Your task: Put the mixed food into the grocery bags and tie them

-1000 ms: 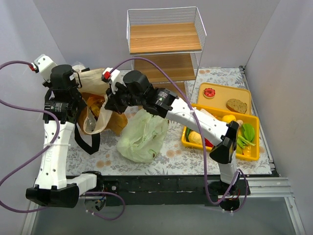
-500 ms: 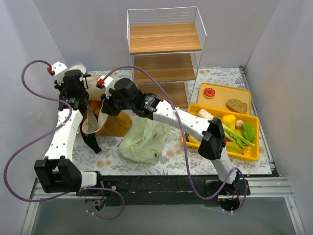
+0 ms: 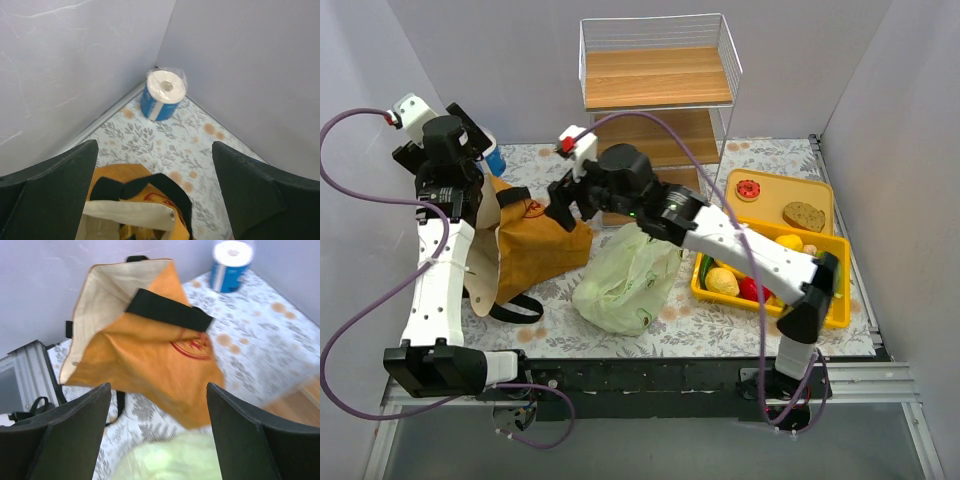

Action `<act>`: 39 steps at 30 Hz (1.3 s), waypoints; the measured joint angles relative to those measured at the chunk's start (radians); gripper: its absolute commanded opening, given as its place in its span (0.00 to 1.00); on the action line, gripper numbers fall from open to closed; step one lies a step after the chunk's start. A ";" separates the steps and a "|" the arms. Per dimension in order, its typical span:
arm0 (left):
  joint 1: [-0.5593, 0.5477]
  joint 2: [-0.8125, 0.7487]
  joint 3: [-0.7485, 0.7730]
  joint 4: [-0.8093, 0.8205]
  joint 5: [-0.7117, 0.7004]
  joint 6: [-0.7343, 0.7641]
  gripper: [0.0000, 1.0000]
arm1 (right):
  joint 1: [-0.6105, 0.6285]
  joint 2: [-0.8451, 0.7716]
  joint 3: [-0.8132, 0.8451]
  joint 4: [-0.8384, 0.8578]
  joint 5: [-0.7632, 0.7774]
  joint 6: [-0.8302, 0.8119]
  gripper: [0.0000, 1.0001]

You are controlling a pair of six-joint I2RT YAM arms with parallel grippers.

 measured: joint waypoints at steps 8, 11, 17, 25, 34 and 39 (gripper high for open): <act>-0.022 -0.039 0.098 -0.161 0.188 -0.081 0.98 | -0.090 -0.362 -0.401 -0.060 0.153 0.070 0.78; -0.076 -0.037 0.142 -0.178 0.272 -0.055 0.98 | -0.153 -0.327 -0.444 -0.158 0.185 0.116 0.82; -0.406 0.013 0.184 -0.188 0.300 -0.009 0.98 | -0.222 -0.255 -0.515 -0.353 0.232 0.190 0.85; -0.658 0.016 0.029 -0.192 0.339 -0.093 0.98 | -0.253 -0.222 -0.603 -0.345 0.060 0.241 0.41; -0.674 -0.100 -0.161 -0.163 0.655 -0.149 0.98 | -0.416 -0.340 -0.829 -0.192 -0.284 0.130 0.01; -0.674 -0.132 -0.224 -0.152 0.785 -0.167 0.98 | -0.470 -0.498 -0.816 -0.154 -0.385 -0.064 0.01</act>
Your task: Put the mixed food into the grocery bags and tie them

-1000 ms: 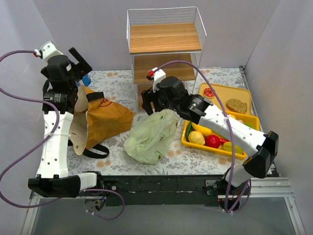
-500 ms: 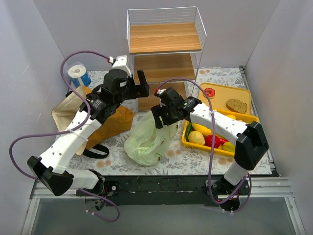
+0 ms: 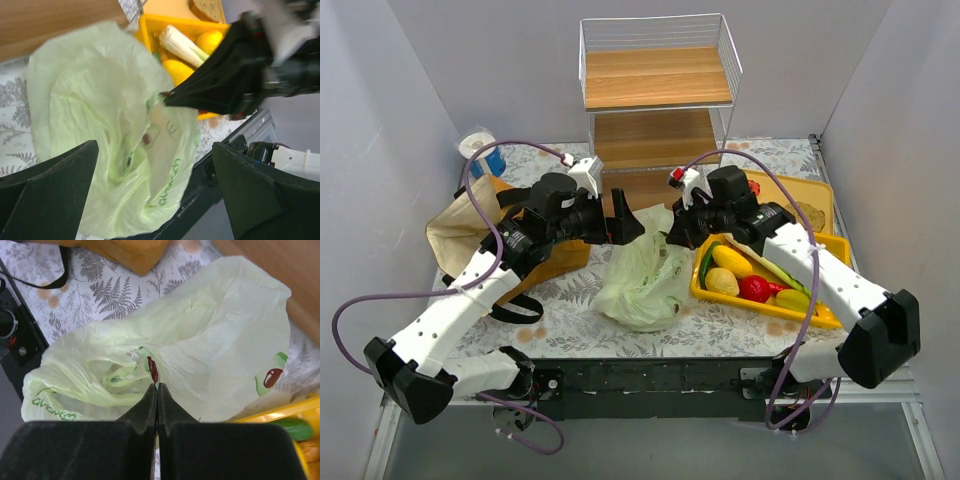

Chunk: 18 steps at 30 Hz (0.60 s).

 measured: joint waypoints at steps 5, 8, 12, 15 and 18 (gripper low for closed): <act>0.000 0.003 -0.053 -0.006 0.021 -0.003 0.98 | 0.002 -0.086 0.008 -0.005 -0.022 -0.146 0.01; 0.000 0.011 -0.058 -0.002 0.055 0.018 0.98 | 0.002 -0.150 -0.016 0.003 0.001 -0.188 0.01; 0.000 0.047 -0.060 0.023 0.156 0.043 0.98 | -0.012 -0.206 -0.022 0.021 0.003 -0.199 0.01; 0.000 0.071 -0.087 0.055 0.237 0.041 0.98 | -0.031 -0.188 0.005 0.019 -0.012 -0.192 0.01; 0.000 0.078 -0.131 0.088 0.318 0.033 0.98 | -0.043 -0.158 0.018 0.021 -0.027 -0.178 0.01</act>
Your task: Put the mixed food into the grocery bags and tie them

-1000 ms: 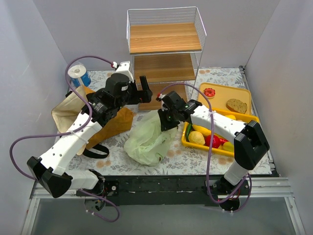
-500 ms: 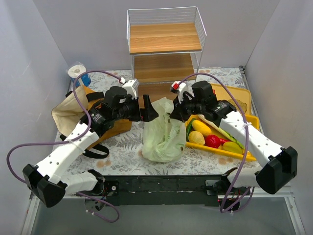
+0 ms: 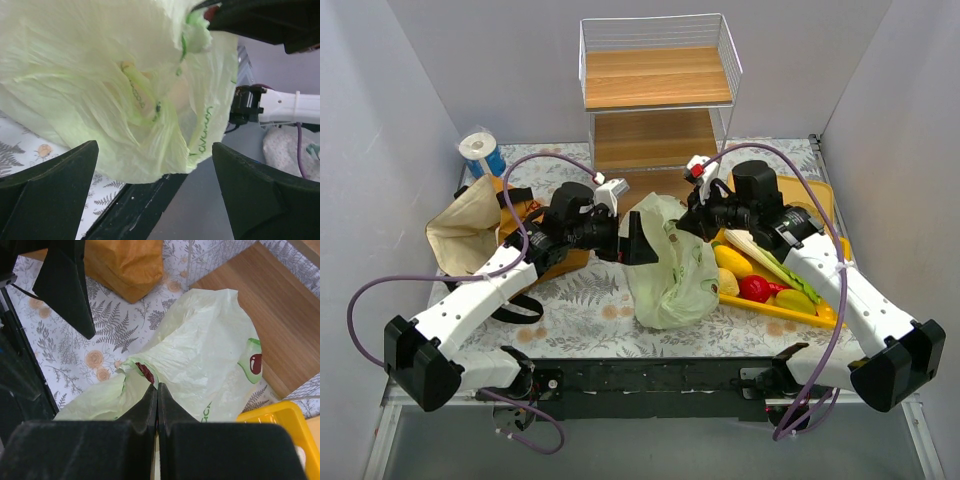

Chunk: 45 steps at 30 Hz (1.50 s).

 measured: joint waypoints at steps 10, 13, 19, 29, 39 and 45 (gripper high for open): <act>-0.001 0.131 -0.074 0.135 0.124 -0.025 0.87 | -0.014 0.011 0.000 0.037 -0.046 0.072 0.01; -0.002 0.179 -0.101 0.201 0.134 -0.055 0.81 | -0.015 0.011 -0.013 0.062 -0.059 0.087 0.01; -0.011 0.243 -0.108 0.338 0.158 -0.138 0.80 | -0.020 0.011 -0.036 0.087 -0.067 0.119 0.01; -0.046 0.277 -0.135 0.479 0.153 -0.259 0.56 | -0.021 0.011 -0.067 0.166 -0.040 0.195 0.01; -0.053 0.266 -0.138 0.479 0.028 -0.323 0.00 | -0.021 0.011 -0.103 0.182 -0.005 0.246 0.02; -0.026 0.117 -0.136 0.318 -0.104 -0.318 0.00 | -0.026 0.011 -0.072 0.093 0.088 0.250 0.41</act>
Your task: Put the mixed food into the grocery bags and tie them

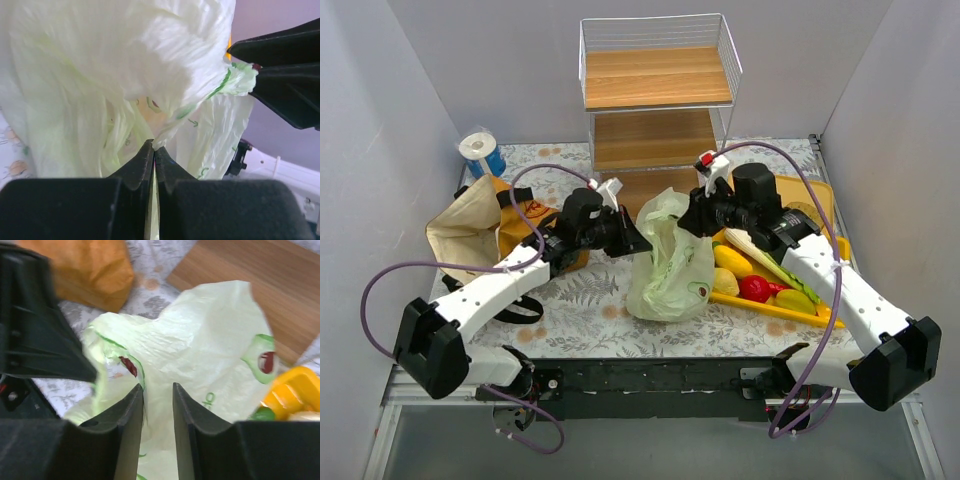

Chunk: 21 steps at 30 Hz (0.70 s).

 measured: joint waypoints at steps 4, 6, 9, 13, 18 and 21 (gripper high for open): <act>0.040 -0.058 0.103 -0.210 -0.079 0.035 0.00 | -0.001 0.010 0.076 -0.101 0.154 -0.001 0.48; 0.055 -0.051 0.189 -0.317 -0.105 0.064 0.00 | -0.001 0.029 0.129 -0.152 0.232 -0.002 0.49; 0.063 -0.026 0.331 -0.482 -0.114 0.100 0.00 | -0.001 0.074 0.222 -0.223 0.301 -0.015 0.50; 0.065 0.009 0.468 -0.627 -0.073 0.098 0.00 | 0.003 0.132 0.323 -0.283 0.335 -0.024 0.56; 0.068 0.023 0.507 -0.717 0.004 0.045 0.00 | 0.046 0.161 0.359 -0.355 0.393 -0.026 0.61; 0.086 0.033 0.507 -0.748 0.025 0.024 0.00 | 0.091 0.142 0.336 -0.368 0.405 -0.018 0.73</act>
